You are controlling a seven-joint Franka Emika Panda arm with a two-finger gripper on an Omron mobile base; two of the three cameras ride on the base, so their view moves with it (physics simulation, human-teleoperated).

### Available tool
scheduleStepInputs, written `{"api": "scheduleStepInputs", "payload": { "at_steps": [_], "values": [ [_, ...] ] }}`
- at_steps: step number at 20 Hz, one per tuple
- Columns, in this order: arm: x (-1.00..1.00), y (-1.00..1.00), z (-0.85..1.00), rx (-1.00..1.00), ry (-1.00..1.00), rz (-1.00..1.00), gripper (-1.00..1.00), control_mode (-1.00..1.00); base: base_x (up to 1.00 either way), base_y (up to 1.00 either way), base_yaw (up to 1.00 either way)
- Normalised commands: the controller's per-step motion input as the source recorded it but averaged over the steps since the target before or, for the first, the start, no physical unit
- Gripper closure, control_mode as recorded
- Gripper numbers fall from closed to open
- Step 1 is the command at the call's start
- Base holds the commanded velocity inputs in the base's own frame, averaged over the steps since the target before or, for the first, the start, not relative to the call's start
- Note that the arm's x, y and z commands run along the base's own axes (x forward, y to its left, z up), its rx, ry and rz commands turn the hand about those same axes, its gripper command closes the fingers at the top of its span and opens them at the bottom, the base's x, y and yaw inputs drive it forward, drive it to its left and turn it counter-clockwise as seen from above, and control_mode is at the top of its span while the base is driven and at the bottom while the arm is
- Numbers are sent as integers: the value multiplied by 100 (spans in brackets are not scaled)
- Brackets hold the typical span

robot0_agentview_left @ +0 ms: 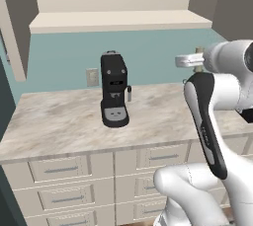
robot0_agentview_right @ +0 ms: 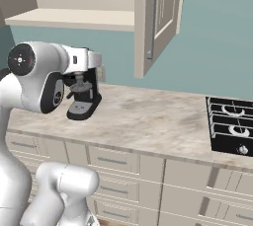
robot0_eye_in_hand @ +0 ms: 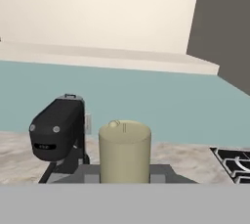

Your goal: Get the candle and the beer from the cabinet and move them to the dining counter.

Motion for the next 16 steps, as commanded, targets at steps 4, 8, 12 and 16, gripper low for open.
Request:
{"api": "scheduleStepInputs", "payload": {
  "at_steps": [4,8,12,16],
  "values": [
    [-50,0,-35,1,4,-8,100,-100,0,0,0],
    [-34,0,-35,2,0,-5,100,-100,0,0,0],
    [-11,0,-6,1,1,0,100,-100,0,0,0],
    [0,0,0,0,3,0,100,-100,0,0,0]
  ]
}}
